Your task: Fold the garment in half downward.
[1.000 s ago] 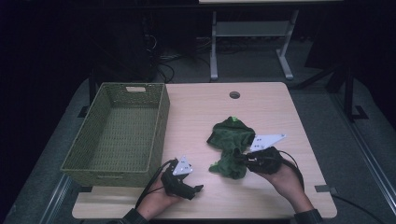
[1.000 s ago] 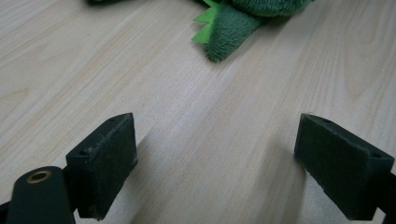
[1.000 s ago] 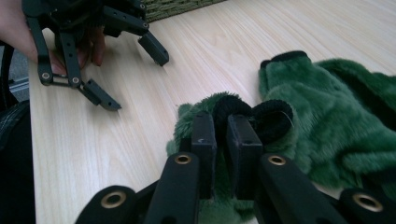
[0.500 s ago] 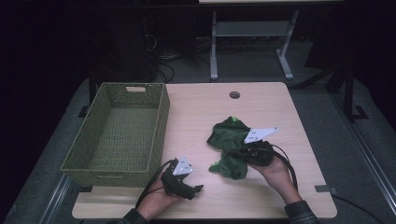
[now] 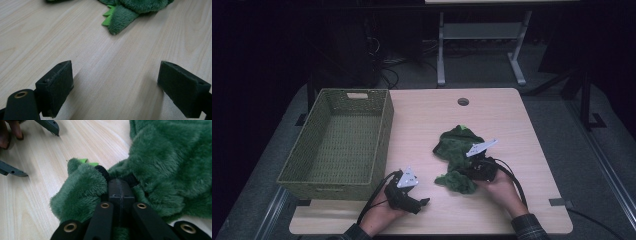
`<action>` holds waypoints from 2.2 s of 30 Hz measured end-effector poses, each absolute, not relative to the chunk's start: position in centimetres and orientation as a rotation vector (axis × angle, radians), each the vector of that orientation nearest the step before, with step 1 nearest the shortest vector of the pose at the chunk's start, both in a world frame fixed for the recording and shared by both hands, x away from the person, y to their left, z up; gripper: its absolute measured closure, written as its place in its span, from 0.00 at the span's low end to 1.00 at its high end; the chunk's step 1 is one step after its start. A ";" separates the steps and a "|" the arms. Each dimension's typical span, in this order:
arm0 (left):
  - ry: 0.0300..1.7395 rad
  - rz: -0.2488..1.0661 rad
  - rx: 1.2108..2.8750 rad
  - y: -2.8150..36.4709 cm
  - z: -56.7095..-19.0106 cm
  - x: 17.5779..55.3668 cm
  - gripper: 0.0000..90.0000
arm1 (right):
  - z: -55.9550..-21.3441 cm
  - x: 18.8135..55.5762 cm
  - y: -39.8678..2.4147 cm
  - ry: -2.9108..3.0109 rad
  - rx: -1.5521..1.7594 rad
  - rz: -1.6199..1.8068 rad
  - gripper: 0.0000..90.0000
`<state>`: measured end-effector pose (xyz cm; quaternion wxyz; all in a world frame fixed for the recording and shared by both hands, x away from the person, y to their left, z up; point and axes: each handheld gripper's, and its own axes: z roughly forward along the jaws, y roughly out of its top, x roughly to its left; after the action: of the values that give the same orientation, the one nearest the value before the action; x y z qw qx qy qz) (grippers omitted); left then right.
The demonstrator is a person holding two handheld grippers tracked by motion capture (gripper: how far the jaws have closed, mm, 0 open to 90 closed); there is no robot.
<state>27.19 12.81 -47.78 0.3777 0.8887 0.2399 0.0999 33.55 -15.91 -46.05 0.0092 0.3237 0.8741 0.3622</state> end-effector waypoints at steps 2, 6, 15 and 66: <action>0.616 0.254 2.272 12.8 -47.8 27.2 0.14 | -46.1 33.4 -15.8 2.721 1.024 1.133 1.00; 0.638 0.265 2.270 12.6 -47.8 27.1 0.14 | -46.1 33.4 -15.9 2.708 1.026 1.150 1.00; 0.667 0.236 2.316 11.8 -46.8 27.4 0.15 | -43.9 32.7 -17.1 2.578 0.987 1.203 0.75; 0.657 0.316 2.300 3.8 -42.8 44.9 0.53 | -42.7 43.1 -21.0 2.440 1.157 1.122 0.63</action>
<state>44.95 3.77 -42.80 0.3566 0.8906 0.2544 0.1224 43.10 -20.96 -42.66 0.1083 0.3933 0.8296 0.3813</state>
